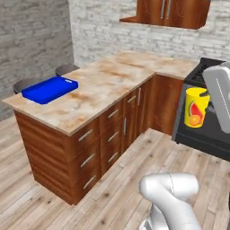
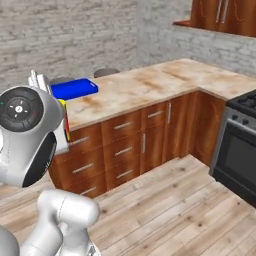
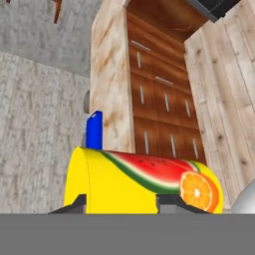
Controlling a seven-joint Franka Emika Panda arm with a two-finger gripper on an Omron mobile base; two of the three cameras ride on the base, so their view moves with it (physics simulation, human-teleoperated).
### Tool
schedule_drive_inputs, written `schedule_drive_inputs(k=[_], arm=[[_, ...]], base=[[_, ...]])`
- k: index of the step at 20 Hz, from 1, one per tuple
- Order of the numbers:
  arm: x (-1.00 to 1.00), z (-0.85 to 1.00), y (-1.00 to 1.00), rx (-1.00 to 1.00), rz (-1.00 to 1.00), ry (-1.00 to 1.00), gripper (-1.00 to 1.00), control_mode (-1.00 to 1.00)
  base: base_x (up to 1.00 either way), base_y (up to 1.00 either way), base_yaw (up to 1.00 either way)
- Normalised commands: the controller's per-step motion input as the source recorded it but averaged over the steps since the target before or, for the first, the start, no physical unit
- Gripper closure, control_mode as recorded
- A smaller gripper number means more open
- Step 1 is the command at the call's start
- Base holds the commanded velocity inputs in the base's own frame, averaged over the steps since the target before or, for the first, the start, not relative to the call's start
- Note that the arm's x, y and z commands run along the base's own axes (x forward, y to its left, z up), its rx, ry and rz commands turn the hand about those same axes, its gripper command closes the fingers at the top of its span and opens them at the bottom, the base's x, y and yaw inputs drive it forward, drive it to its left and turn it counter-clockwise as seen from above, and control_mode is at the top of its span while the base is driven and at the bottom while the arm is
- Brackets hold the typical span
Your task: There is a tray on the dining counter. Grab the cup, mug, and pitcher and place them on the tray. The pitcher may be placed next to the tray if it cannot fit the tray.
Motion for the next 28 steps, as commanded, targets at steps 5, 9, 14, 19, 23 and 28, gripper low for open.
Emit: schedule_drive_inputs(k=[5, 9, 14, 19, 23, 28], arm=[[0.0, 0.0, 0.0, 0.0, 0.0, 0.0, 1.0, 1.0], [0.0, 0.0, 0.0, 0.0, 0.0, 0.0, 1.0, 1.0], [0.0, 0.0, 0.0, 0.0, 0.0, 0.0, 1.0, 1.0], [0.0, 0.0, 0.0, 0.0, 0.0, 0.0, 1.0, 1.0], [0.0, 0.0, 0.0, 0.0, 0.0, 0.0, 1.0, 1.0], [0.0, 0.0, 0.0, 0.0, 0.0, 0.0, 1.0, 1.0]], base=[[-0.39, 1.0, -0.53], [-0.27, 1.0, -0.54], [-0.27, 1.0, -0.55], [-0.22, 1.0, -0.52], [-0.2, 1.0, -0.49], [-0.16, 1.0, -0.42]])
